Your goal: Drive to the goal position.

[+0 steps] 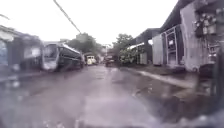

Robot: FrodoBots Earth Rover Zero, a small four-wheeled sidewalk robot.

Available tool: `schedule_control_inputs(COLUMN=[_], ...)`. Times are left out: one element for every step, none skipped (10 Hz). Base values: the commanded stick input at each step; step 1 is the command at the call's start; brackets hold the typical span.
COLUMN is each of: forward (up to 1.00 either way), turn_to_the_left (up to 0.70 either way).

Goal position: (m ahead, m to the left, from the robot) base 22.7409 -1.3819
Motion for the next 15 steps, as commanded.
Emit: schedule_control_inputs(forward=[1.0,1.0,1.0,1.0,1.0,1.0,1.0,1.0,1.0,1.0,1.0,1.0,1.0,1.0,1.0], turn_to_the_left=[0.0,0.0,0.0,0.0,0.0,0.0,0.0,0.0,0.0,0.0,0.0,0.0,0.0,0.13,0.27])
